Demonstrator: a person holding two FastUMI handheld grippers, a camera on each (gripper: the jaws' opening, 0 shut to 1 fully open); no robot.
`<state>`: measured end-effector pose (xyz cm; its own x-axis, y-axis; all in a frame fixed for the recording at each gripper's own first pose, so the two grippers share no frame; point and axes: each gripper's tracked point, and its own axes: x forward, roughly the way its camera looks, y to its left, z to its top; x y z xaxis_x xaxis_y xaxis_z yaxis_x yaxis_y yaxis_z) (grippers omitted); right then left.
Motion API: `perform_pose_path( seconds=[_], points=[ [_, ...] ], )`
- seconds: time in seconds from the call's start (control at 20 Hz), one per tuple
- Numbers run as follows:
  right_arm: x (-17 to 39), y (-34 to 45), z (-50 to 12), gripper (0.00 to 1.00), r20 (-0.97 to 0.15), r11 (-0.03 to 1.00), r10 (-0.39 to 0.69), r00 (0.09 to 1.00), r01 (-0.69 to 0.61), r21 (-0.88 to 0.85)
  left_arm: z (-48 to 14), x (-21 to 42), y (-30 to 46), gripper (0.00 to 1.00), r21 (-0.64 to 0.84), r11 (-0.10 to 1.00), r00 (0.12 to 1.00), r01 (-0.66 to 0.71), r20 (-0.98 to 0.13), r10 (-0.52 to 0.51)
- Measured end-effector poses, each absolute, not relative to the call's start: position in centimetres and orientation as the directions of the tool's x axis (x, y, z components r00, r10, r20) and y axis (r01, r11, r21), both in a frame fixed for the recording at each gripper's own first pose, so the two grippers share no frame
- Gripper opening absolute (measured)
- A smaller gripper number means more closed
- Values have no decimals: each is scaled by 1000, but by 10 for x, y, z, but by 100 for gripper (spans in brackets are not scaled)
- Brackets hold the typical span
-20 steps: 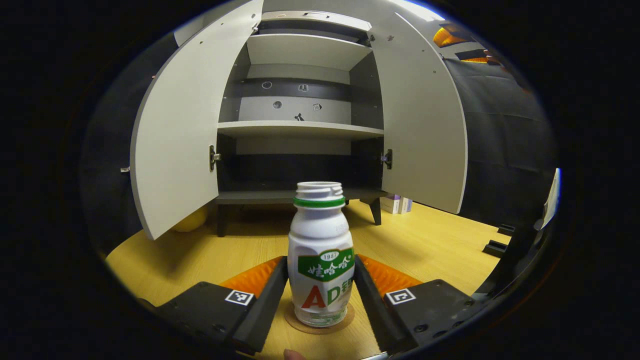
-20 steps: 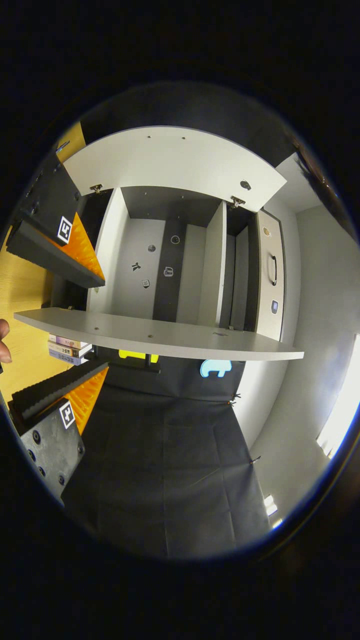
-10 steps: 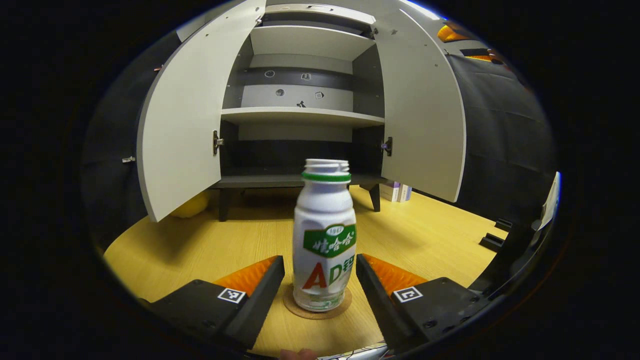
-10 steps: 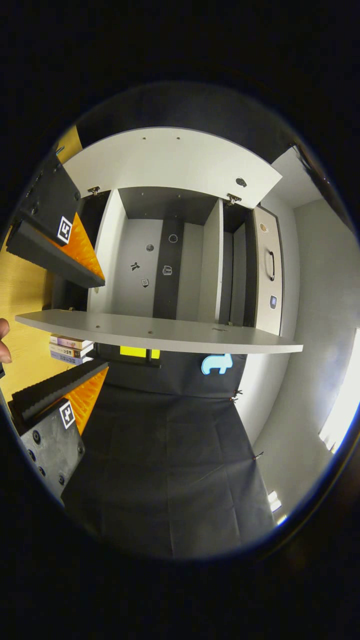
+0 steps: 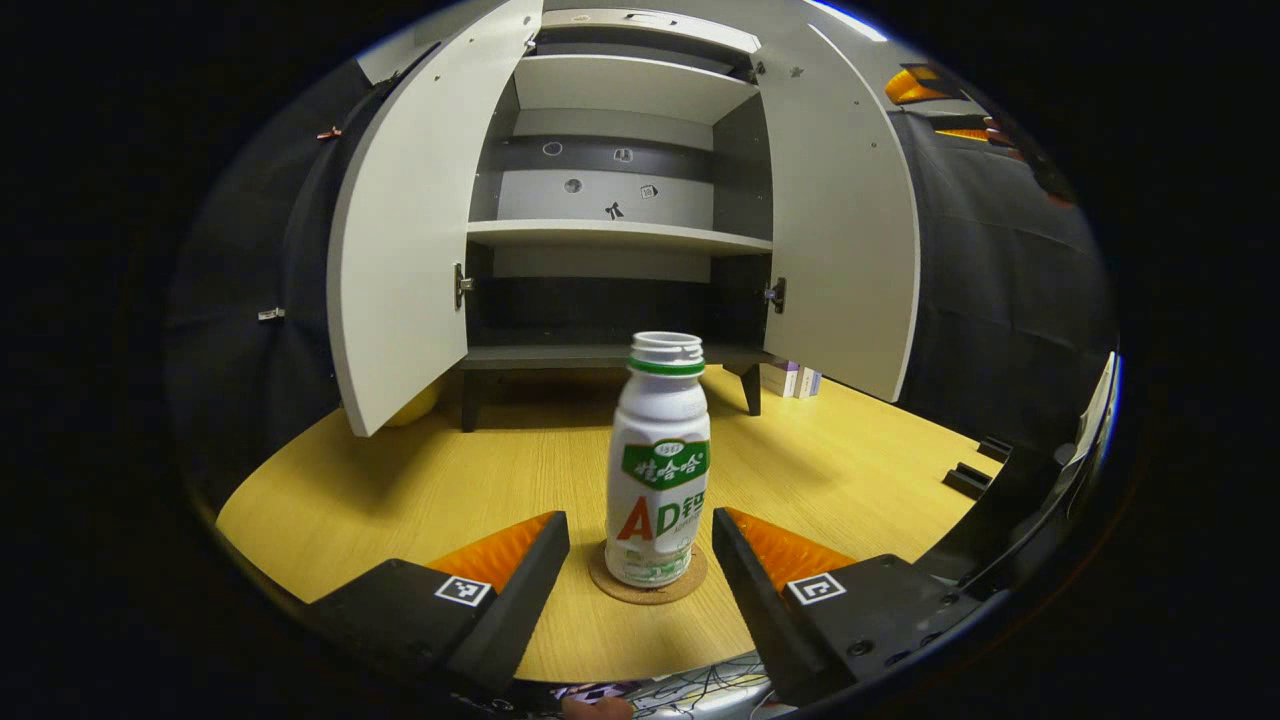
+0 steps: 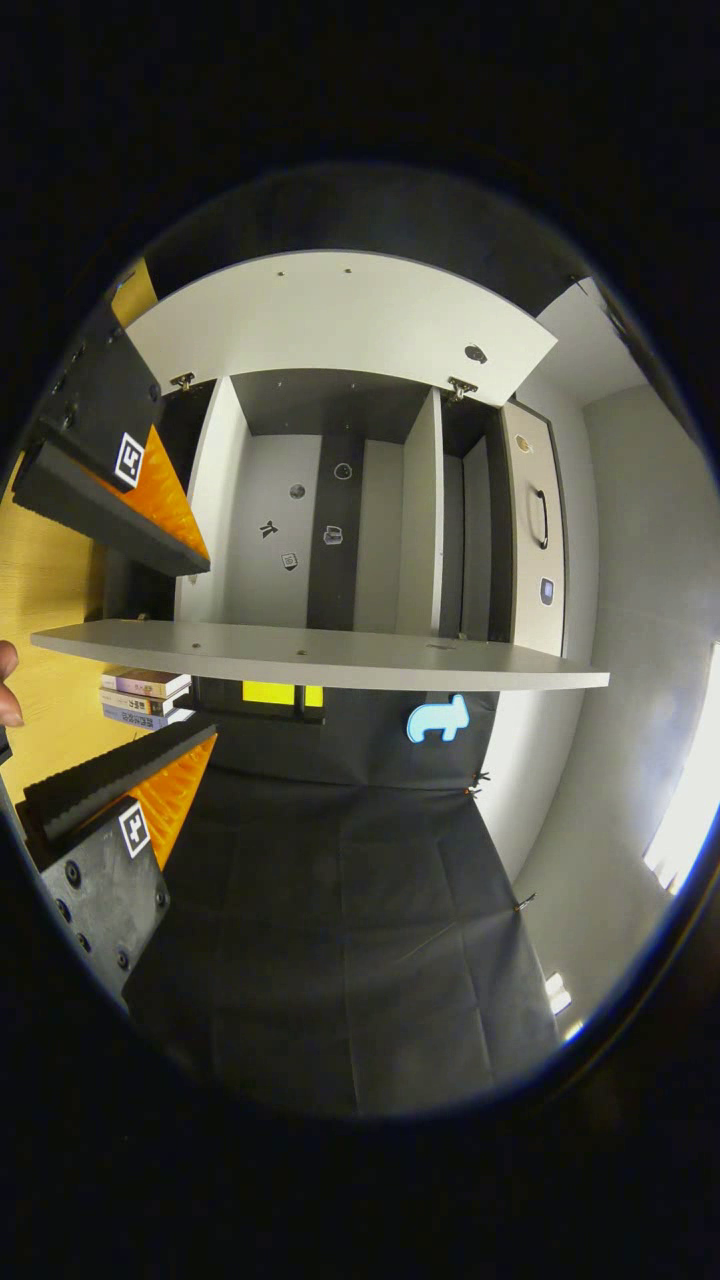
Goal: Grasp the bottle in the cabinet with the left hand and place it on the coaster, then close the right door with the right hand and the left door with the left hand.
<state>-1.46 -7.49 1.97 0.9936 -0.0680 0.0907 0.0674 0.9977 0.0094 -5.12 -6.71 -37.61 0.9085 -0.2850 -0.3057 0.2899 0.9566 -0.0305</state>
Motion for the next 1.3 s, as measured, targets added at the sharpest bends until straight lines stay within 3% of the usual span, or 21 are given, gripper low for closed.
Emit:
perform_pose_path(
  seconds=[0.4, 0.8, 1.3],
  points=[
    [-9, -115, 1, 98, 19, 993, -119, 993, 118, 16, -261, -63, -33, 92, -58, 973, 945, 223, -234, -230],
    [27, -180, 13, 98, 10, 979, -199, 980, 198, 53, -124, -36, 21, 92, -4, 998, 993, 55, -101, -55],
    [81, -186, 2, 96, -42, 982, -141, 989, 145, 123, -83, -22, 78, 93, 25, 993, 987, -119, -102, 121]
  ],
)
